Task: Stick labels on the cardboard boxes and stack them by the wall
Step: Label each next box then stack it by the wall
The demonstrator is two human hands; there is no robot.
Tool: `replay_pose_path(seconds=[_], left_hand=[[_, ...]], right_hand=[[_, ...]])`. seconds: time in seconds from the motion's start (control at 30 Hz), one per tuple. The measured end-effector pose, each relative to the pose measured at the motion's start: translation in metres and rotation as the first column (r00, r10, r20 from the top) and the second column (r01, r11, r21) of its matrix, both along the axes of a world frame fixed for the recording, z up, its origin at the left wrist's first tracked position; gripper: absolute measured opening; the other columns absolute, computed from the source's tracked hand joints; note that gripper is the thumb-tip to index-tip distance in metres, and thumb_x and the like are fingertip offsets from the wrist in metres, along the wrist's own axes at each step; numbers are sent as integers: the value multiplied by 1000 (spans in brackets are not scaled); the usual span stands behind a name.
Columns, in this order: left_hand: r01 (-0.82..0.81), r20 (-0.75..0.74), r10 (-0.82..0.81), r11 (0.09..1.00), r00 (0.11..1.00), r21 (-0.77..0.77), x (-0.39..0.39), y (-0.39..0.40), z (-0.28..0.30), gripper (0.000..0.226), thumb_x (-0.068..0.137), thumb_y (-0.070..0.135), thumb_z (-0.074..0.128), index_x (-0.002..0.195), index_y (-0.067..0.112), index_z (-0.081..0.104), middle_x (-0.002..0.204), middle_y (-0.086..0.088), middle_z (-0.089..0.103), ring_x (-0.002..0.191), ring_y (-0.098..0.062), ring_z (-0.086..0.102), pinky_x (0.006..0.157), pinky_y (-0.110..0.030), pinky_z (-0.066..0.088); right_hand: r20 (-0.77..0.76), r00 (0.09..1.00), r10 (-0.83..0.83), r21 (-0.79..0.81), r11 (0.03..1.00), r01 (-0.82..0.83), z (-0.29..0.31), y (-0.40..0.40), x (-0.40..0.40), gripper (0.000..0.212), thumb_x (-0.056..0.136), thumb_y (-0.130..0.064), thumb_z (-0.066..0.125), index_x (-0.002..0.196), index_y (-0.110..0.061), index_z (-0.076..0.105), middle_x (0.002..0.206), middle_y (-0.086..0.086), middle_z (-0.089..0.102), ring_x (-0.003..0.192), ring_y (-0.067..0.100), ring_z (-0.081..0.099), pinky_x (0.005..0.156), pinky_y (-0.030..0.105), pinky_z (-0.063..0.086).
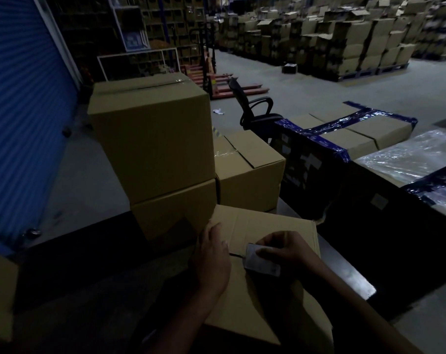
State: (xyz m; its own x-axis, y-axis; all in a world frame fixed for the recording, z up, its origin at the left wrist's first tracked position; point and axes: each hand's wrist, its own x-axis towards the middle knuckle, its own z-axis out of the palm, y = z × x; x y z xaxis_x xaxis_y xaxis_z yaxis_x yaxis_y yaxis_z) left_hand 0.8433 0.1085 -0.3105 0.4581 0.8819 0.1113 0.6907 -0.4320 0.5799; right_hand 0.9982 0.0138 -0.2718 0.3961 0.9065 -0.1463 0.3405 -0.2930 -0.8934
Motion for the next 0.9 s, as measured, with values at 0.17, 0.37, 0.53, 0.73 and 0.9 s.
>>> replay_pose_path(seconds=[0.17,0.37,0.53,0.73,0.9], left_hand=[[14,-12,-14,1000,1000,-2,-1,6,2,48,104,23,41,151,23,31,162,4,20,146,-15,24,114,-36,32],[53,-5,-52,996,999,68,-4,17,0,46,102,25,45,147,23,37,158,6,29,142,-13,32,109,-30,35],[102,-10,-102,987,995,128,0,25,-3,45,100,21,49,144,22,43,156,2,34,144,-15,27,113,-32,30],[197,101,-228,946,968,257,11,1,2,40,84,11,70,122,19,60,133,-2,54,132,-22,41,106,-40,40],[465,265,-507,861,820,207,38,-67,6,35,86,14,70,119,22,60,121,7,55,117,-15,50,94,-32,45]], right_hand=[[-152,987,-50,52,997,59,2,-10,-5,8,85,-18,70,79,-13,73,71,-3,71,67,10,67,57,22,51],[-294,917,-271,89,947,308,-1,-31,3,5,84,-18,72,84,-12,72,80,3,73,76,17,69,59,26,52],[-308,864,-399,77,894,441,-5,-52,-6,5,82,-20,73,82,-16,70,81,0,72,76,16,70,57,27,52],[-338,764,-550,72,794,604,-4,-99,-6,10,85,-12,69,85,-3,66,69,1,65,63,7,61,47,14,41],[-561,508,-653,-31,630,776,-10,-157,-6,6,86,-3,63,90,1,63,52,-3,63,40,3,54,37,14,39]])
